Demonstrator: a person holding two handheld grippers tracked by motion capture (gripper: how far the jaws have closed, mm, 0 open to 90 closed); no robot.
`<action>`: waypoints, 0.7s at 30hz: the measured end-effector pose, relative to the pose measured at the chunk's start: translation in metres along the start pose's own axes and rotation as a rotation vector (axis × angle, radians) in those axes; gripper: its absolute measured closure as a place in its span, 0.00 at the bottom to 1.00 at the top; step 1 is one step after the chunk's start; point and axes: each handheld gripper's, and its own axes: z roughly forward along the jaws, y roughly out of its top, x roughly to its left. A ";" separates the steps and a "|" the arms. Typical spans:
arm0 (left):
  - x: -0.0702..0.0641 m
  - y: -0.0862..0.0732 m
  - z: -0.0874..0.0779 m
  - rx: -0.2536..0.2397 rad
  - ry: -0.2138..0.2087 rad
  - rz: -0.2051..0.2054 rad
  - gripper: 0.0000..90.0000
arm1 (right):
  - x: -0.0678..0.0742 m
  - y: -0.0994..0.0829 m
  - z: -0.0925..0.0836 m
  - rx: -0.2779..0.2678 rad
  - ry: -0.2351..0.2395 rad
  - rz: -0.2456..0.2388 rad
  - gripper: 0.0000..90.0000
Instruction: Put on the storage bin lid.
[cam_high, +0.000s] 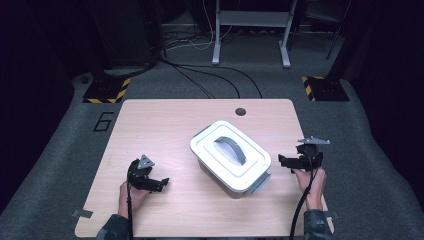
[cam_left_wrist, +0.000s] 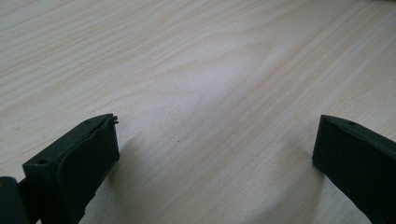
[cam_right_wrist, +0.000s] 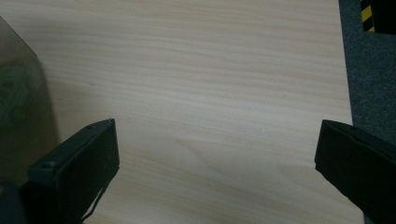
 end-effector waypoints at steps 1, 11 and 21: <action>0.000 0.000 0.000 0.002 -0.001 -0.003 0.00 | 0.000 -0.004 0.002 0.003 -0.001 0.009 0.00; 0.000 0.000 0.000 0.000 0.000 0.003 0.00 | 0.000 -0.033 0.008 0.022 -0.005 0.020 0.00; 0.000 0.000 0.000 0.001 0.000 0.003 0.00 | 0.002 -0.067 0.014 0.033 -0.008 0.024 0.00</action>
